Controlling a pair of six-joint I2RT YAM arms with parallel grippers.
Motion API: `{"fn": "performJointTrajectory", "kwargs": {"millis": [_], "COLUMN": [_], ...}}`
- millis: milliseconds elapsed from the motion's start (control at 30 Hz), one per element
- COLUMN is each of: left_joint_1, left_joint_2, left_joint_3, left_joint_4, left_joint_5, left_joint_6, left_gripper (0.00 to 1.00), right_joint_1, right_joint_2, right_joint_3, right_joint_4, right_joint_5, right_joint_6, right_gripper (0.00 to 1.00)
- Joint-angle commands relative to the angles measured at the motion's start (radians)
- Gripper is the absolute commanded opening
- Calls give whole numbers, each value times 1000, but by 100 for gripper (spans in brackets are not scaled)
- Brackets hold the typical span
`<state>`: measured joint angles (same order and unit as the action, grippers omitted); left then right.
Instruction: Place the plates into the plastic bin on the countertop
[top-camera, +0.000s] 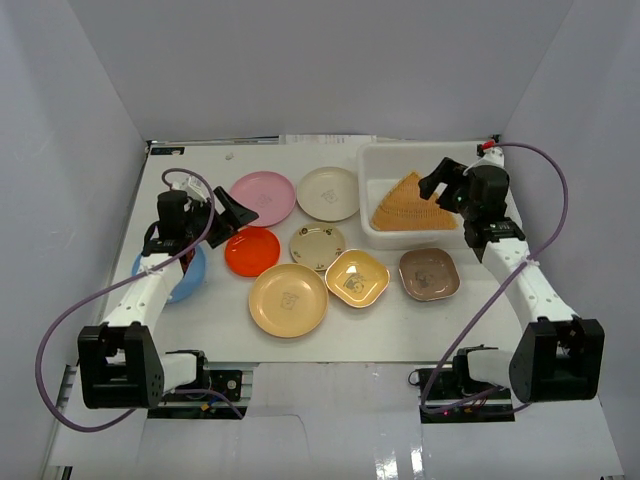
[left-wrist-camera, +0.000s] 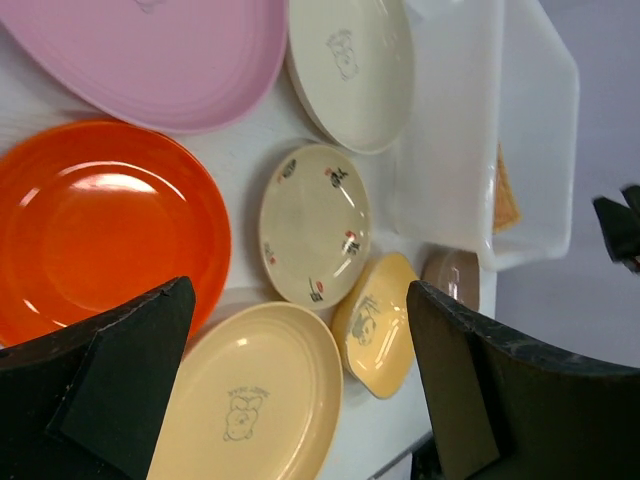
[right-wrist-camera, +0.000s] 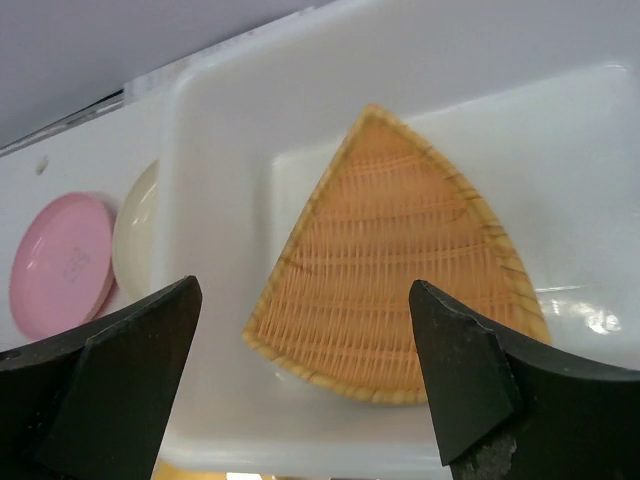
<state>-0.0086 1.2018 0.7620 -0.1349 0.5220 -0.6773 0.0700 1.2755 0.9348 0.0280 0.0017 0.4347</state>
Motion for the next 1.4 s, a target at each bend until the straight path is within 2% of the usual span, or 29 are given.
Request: {"fn": "performJointTrajectory", "kwargs": {"millis": [0, 167, 267, 300, 367, 400, 467, 500, 533, 667, 733, 800, 867, 900, 933, 1000, 1067, 1100, 1200, 1233, 1300, 1333, 1367], "left_joint_1": [6, 42, 44, 42, 42, 44, 42, 42, 41, 33, 24, 24, 22, 24, -11, -13, -13, -13, -13, -13, -13, -13, -13], "left_joint_2": [27, 152, 241, 267, 344, 369, 418, 461, 482, 582, 625, 650, 685, 699, 726, 748, 775, 782, 805, 808, 808, 805, 799], "left_joint_3": [77, 167, 227, 246, 302, 321, 370, 385, 401, 489, 516, 545, 562, 579, 586, 602, 619, 623, 643, 652, 652, 646, 640], "left_joint_4": [-42, -65, -54, -54, -61, -72, -84, -91, -106, -149, -170, -178, -181, -183, -183, -186, -186, -184, -184, -184, -183, -180, -172], "left_joint_5": [-145, -246, -270, -286, -325, -339, -370, -402, -418, -454, -484, -494, -494, -488, -481, -482, -475, -473, -462, -462, -484, -494, -507], "left_joint_6": [35, 35, 30, 35, 44, 51, 73, 87, 102, 166, 182, 197, 199, 194, 194, 193, 191, 193, 190, 185, 174, 168, 165], "left_gripper": [98, 96, 89, 87, 82, 81, 78, 76, 74, 62, 61, 61, 61, 61, 61, 60, 56, 54, 39, 30, 17, 2, 0], "right_joint_1": [50, 94, 105, 119, 206, 281, 352, 385, 448, 569, 628, 668, 688, 697, 699, 700, 700, 700, 699, 699, 692, 688, 680], "right_joint_2": [-74, -183, -247, -261, -286, -286, -272, -262, -236, -142, -60, 4, 111, 189, 230, 310, 424, 503, 606, 667, 752, 781, 807], "right_joint_3": [-62, -142, -172, -191, -198, -197, -183, -174, -144, -41, 37, 94, 190, 226, 260, 381, 458, 549, 681, 711, 798, 827, 858], "right_joint_4": [46, 35, 20, 23, 17, 4, -26, -61, -80, -166, -187, -209, -227, -244, -258, -293, -341, -368, -413, -421, -419, -421, -424], "right_joint_5": [35, 38, -29, -54, -95, -98, -94, -79, -69, 26, 50, 43, 46, 46, 44, 28, 30, 40, 58, 64, 75, 72, 64], "right_joint_6": [-45, -77, -88, -90, -109, -143, -180, -220, -243, -324, -364, -384, -418, -427, -429, -493, -534, -569, -632, -645, -674, -680, -688], "right_gripper": [90, 90, 100, 91, 82, 69, 59, 47, 41, 27, 27, 34, 47, 50, 51, 54, 55, 56, 56, 56, 56, 56, 56]}}
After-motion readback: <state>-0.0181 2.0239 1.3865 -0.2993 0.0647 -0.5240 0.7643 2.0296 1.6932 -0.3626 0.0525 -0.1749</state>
